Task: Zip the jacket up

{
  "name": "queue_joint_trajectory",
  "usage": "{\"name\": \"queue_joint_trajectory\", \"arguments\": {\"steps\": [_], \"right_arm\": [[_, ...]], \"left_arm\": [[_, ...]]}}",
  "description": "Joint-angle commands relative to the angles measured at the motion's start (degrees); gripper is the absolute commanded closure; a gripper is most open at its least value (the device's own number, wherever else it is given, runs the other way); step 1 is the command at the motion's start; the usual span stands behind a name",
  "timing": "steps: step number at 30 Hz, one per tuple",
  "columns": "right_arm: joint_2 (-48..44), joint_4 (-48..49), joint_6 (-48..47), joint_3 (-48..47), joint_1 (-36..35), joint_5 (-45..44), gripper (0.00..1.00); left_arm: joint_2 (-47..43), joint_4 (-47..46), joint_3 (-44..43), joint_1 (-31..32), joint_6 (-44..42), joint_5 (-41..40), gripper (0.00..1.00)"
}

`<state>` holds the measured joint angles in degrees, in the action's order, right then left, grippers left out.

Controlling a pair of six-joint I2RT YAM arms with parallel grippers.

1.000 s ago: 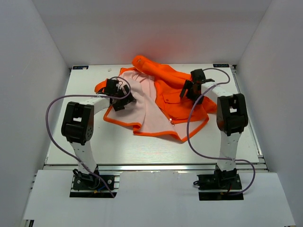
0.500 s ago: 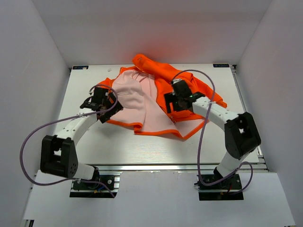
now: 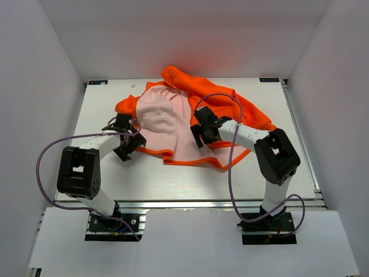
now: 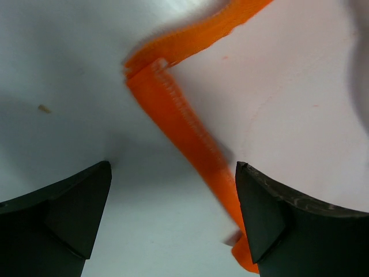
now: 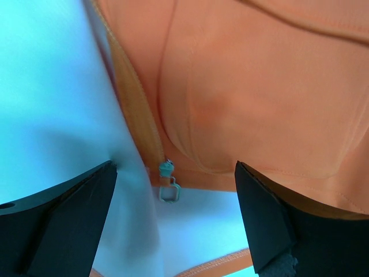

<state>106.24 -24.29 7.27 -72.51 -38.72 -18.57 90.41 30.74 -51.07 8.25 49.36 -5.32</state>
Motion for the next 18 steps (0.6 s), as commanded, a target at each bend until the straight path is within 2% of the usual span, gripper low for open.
{"name": "queue_joint_trajectory", "arguments": {"steps": [1,4,6,7,9,10,12,15,18], "right_arm": [[1.17,-0.31,0.46,-3.95,-0.74,-2.17,0.12],[-0.06,-0.58,1.78,-3.61,-0.74,-1.91,0.12],[-2.51,0.21,2.49,-2.82,-0.66,-0.69,0.12],[-3.39,0.73,2.66,-1.77,-0.66,0.8,0.12],[-6.29,1.79,3.02,-0.71,-0.66,2.65,0.12],[-7.17,2.14,3.1,0.52,-0.66,4.14,0.12],[-9.64,2.58,3.45,1.58,-0.48,5.03,0.11],[-11.84,1.97,3.63,2.28,0.22,5.82,0.11],[-13.51,1.27,4.16,2.29,1.45,7.22,0.11]], "left_arm": [[1.69,-5.33,-0.17,-0.25,0.91,3.47,0.02],[4.33,-7.53,-0.17,-0.17,1.35,4.09,0.05],[6.26,-8.68,-0.7,-0.17,1.79,3.74,0.14],[6.96,-8.94,-0.96,-0.25,2.05,3.57,0.3],[8.63,-9.47,-2.36,-0.17,2.05,3.3,0.48],[8.99,-9.47,-2.8,-0.17,2.14,2.87,0.75],[9.34,-8.42,-4.3,-0.17,2.14,1.46,1.0],[7.33,-6.23,-4.83,-0.25,2.4,-3.28,1.0],[0.05,-4.38,-2.99,-0.17,2.93,-8.47,1.0]]}}
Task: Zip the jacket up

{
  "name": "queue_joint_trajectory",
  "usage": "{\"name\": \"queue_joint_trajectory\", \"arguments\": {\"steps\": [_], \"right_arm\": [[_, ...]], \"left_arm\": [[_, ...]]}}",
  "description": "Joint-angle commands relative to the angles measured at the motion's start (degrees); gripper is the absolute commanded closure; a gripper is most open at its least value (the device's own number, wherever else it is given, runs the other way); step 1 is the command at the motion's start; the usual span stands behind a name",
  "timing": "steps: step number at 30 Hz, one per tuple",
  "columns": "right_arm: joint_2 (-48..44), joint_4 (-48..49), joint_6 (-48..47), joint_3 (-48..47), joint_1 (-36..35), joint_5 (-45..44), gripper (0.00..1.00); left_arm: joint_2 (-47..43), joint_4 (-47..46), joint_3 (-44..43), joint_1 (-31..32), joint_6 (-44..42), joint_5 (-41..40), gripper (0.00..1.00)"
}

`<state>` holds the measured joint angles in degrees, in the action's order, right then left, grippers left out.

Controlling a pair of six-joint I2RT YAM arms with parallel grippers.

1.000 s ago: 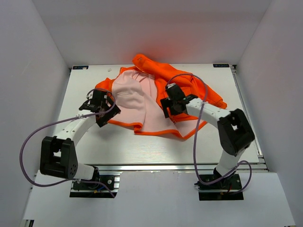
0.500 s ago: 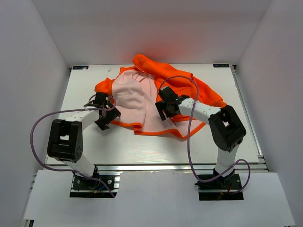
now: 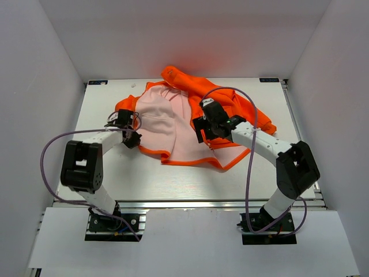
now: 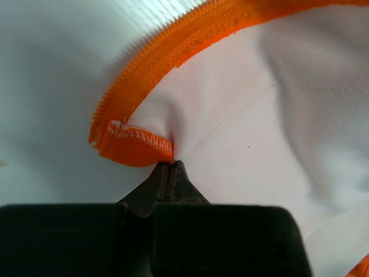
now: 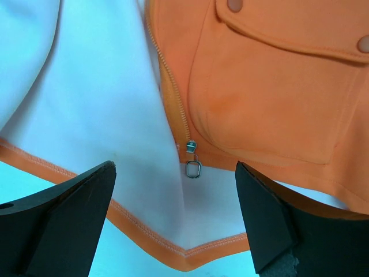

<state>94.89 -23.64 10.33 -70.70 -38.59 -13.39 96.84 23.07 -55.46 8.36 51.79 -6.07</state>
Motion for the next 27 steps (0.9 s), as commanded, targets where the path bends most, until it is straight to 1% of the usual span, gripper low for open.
{"name": "queue_joint_trajectory", "arguments": {"steps": [1,2,4,5,6,7,12,14,15,16,17,18,19,20,21,22,23,24,25,26,27], "right_arm": [[-2.52,0.44,1.27,0.56,1.58,2.92,0.11],[-3.21,0.26,1.62,0.82,1.93,3.28,0.11],[-4.01,0.35,2.15,1.09,2.2,5.29,0.11],[-4.88,0.26,2.33,1.35,2.29,6.0,0.11],[-5.33,0.43,2.33,1.87,2.2,6.87,0.11],[-6.11,0.61,2.5,2.23,2.2,8.28,0.11],[-9.19,-0.09,5.22,5.38,2.9,7.42,0.11],[-11.3,-1.84,8.28,6.36,4.3,6.36,0.11],[-12.26,-2.46,9.61,6.97,5.01,6.1,0.11],[-14.54,-2.99,10.93,8.89,5.88,6.53,0.11],[-15.86,-3.43,13.47,10.13,8.24,7.14,0.11],[-17.36,-3.43,14.8,11.62,9.75,9.15,0.11],[-20.77,-3.26,15.77,15.03,11.33,10.65,0.11],[-22.54,-3.17,16.56,16.8,14.47,11.62,0.11],[-24.56,-2.73,17.79,18.56,15.9,12.06,0.11],[-28.23,-2.73,18.23,20.14,17.04,12.07,0.11],[-29.84,-2.9,18.5,22.6,18.88,11.63,0.11],[-32.9,-3.6,18.94,24.19,19.68,10.24,0.11],[-34.23,-4.04,19.11,24.2,19.69,9.44,0.11],[-35.55,-4.74,19.29,25.07,20.21,8.56,0.11],[-36.61,-5.36,19.64,25.25,20.48,7.86,0.11]], "left_arm": [[-11.62,3.73,2.02,-0.27,0.59,-8.78,1.0],[-14.63,4.08,2.72,-0.36,0.51,-10.35,1.0],[-20.43,4.7,4.74,-0.36,0.33,-10.89,1.0],[-26.03,6.01,5.1,-0.28,-0.02,-10.55,1.0],[-28.87,6.8,5.45,-0.36,-0.63,-10.29,1.0],[-34.03,8.73,6.15,-0.28,-1.07,-9.85,1.0],[-46.28,16.29,6.51,-0.28,-2.04,-10.72,1.0],[-49.1,14.82,4.76,-0.36,-7.55,-7.75,1.0],[-50.24,13.85,3.53,-0.36,-9.67,-3.3,1.0],[-49.99,12.28,1.95,-0.28,-13.61,-1.16,1.0],[-49.3,11.57,-1.46,-0.19,-15.12,0.77,1.0],[-46.59,10.69,-2.97,-0.01,-17.75,5.58,1.0],[-45.0,8.85,-4.2,0.34,-18.39,8.41,1.0],[-43.42,6.83,-5.35,1.3,-19.35,10.87,1.0],[-41.75,5.51,-5.97,5.75,-20.05,12.2,1.0],[-37.73,3.32,-6.67,9.44,-20.93,9.69,1.0],[-35.25,2.69,-9.03,19.31,-21.81,7.15,1.0],[-28.96,2.68,-13.14,29.68,-23.39,1.29,1.0],[-25.24,3.55,-13.18,29.78,-24.62,-0.77,1.0],[-21.03,5.21,-15.96,38.31,-25.59,-2.27,1.0],[-16.99,7.06,-22.08,41.7,-26.29,-2.89,1.0]]}}
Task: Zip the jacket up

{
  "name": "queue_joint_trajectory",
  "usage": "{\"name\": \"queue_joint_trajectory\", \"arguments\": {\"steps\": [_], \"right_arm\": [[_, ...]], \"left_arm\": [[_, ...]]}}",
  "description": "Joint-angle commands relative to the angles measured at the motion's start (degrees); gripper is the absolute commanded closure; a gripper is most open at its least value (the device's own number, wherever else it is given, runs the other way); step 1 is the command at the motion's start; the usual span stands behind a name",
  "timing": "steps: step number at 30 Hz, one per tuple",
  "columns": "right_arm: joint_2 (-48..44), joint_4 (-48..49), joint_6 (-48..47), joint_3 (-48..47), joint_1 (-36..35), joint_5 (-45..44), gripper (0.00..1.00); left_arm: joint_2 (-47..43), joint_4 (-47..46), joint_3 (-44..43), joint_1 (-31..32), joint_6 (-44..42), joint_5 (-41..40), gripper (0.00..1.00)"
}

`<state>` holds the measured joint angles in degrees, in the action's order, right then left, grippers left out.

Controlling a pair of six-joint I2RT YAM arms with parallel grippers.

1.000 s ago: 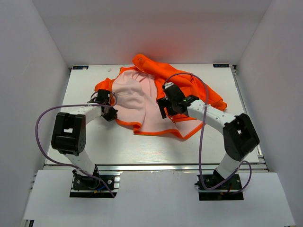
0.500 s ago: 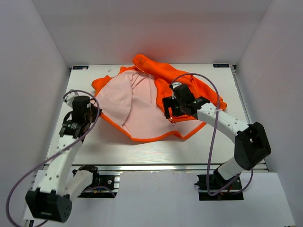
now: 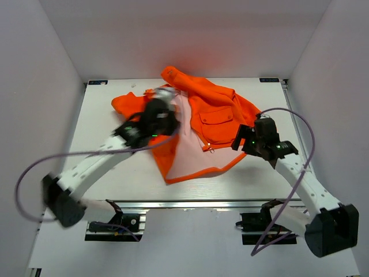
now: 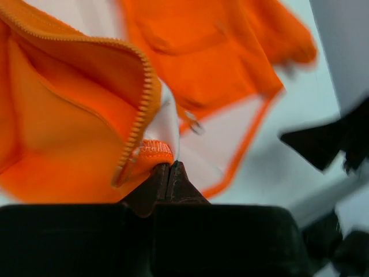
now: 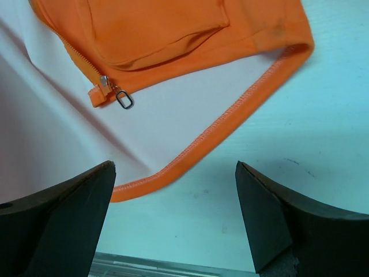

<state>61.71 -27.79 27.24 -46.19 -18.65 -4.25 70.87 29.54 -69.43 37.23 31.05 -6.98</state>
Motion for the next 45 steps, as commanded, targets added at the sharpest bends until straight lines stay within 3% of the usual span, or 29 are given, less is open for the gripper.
{"name": "queue_joint_trajectory", "arguments": {"steps": [1,5,9,10,11,12,13,15,19,22,24,28,35,38,45], "right_arm": [[-5.53,-2.43,2.81,0.93,0.98,-2.77,0.11],[-10.38,-4.2,2.81,1.81,3.88,-5.94,0.11],[-12.76,-4.11,1.15,1.55,5.03,-5.52,0.11],[-12.5,-4.11,0.8,1.2,4.94,-4.63,0.11],[-12.15,-3.94,-0.16,0.93,4.94,-3.32,0.11],[-11.36,-3.42,-1.04,0.93,5.03,0.09,0.11],[-10.83,-3.06,-1.84,0.84,4.94,2.03,0.11],[-9.34,-1.57,-5.18,1.02,5.03,7.99,0.11],[-7.31,0.63,-6.15,1.63,4.94,11.72,0.11],[-4.94,3.0,-6.5,2.07,4.68,13.13,0.11],[-1.79,3.79,-6.59,1.64,4.33,13.04,0.11],[5.51,5.72,-6.59,-0.56,3.72,11.37,0.11],[20.89,6.43,-8.08,-10.04,3.63,6.89,0.11],[27.91,5.03,-8.96,-14.44,3.63,6.8,0.11],[31.1,6.17,-9.49,-15.51,3.63,6.45,0.11]], "left_arm": [[16.16,4.09,-10.79,15.74,-6.95,-1.81,1.0],[25.87,8.77,-15.82,26.81,-9.25,5.3,1.0],[27.3,12.2,-12.76,29.04,-5.4,6.02,0.97],[27.04,12.99,-11.27,29.04,-5.12,5.58,0.84],[26.08,13.35,-10.91,29.04,-4.77,5.14,0.65],[25.46,13.7,-10.56,29.04,-3.9,4.18,0.15],[24.76,13.62,-10.03,29.04,-3.72,3.74,0.02],[22.83,13.79,-9.85,28.95,-2.84,0.33,0.02],[20.63,14.06,-10.64,25.71,0.24,-4.27,0.02],[18.96,8.1,-6.36,12.83,1.73,2.55,0.02],[18.86,-0.3,-3.8,8.4,1.91,6.26,0.02],[24.46,-8.0,-3.16,0.5,2.87,7.59,0.02],[39.48,-15.74,-6.94,-12.79,4.28,19.98,0.02],[45.12,-16.09,-10.28,-17.27,4.02,19.9,0.02],[54.18,-11.45,-17.84,-28.61,2.44,14.47,0.03]]}}
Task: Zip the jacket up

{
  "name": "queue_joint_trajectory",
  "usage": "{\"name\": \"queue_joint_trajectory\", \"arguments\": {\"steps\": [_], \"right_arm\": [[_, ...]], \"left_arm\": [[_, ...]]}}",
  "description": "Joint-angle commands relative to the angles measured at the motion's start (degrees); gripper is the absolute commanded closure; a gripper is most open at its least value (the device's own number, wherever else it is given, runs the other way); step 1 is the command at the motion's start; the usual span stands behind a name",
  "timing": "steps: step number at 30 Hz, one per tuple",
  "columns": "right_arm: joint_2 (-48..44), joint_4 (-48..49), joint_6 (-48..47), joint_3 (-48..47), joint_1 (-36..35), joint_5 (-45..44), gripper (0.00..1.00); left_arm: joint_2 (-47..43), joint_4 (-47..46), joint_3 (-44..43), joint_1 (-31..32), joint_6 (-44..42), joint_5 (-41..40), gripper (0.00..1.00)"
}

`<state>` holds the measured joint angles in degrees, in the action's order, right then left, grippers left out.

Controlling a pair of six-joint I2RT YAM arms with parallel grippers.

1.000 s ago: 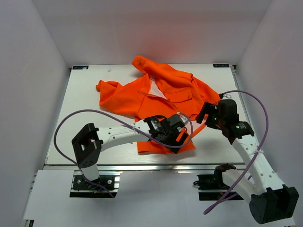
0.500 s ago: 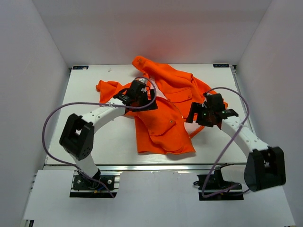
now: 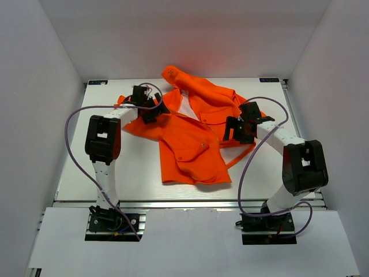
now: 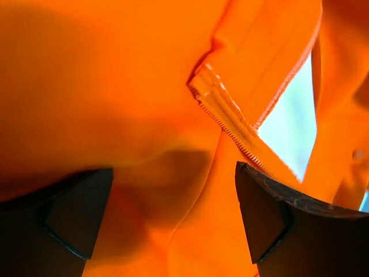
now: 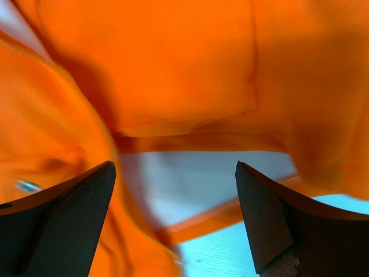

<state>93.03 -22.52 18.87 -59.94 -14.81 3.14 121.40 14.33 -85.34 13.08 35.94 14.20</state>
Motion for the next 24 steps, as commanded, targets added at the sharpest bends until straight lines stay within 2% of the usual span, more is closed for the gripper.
{"name": "queue_joint_trajectory", "arguments": {"steps": [1,4,6,10,15,17,18,20,21,24], "right_arm": [[0.21,0.99,-1.29,-1.67,-0.22,-2.59,0.11],[1.44,0.46,-0.77,-1.32,-0.22,-6.55,0.11],[3.03,-0.58,-0.59,-1.67,-0.22,-9.89,0.11],[5.31,-2.0,-0.24,-2.99,-0.22,-12.37,0.11],[3.74,1.16,-4.97,-2.73,-1.97,-9.38,0.11],[1.12,2.57,-9.37,-2.46,-4.25,-10.34,0.12],[0.4,2.57,-10.77,-2.89,-8.01,-11.13,0.11],[-1.36,3.36,-16.22,-3.68,-13.46,-17.24,0.11],[-1.36,3.19,-18.15,-5.43,-18.97,-19.11,0.11],[0.48,1.26,-21.33,-10.26,-24.3,-20.2,0.11]], "left_arm": [[4.53,4.65,-3.85,-6.64,-3.33,-7.42,0.04],[7.26,7.64,-5.71,-10.34,-4.3,-13.04,0.04],[8.14,9.23,-6.59,-12.54,-3.95,-13.41,0.04],[8.85,7.91,-6.5,-18.95,-4.83,-9.56,0.02],[9.64,9.75,-12.37,-21.08,-5.97,-4.62,0.02],[8.51,10.54,-14.14,-21.08,-7.02,0.27,0.02],[7.71,10.46,-14.41,-21.08,-7.11,2.83,0.02],[5.17,9.24,-12.84,-20.82,-6.68,6.96,0.02],[1.76,8.71,-11.79,-20.73,-6.59,7.51,0.02],[-6.4,8.79,-6.69,-20.12,-6.15,6.2,0.02]]}}
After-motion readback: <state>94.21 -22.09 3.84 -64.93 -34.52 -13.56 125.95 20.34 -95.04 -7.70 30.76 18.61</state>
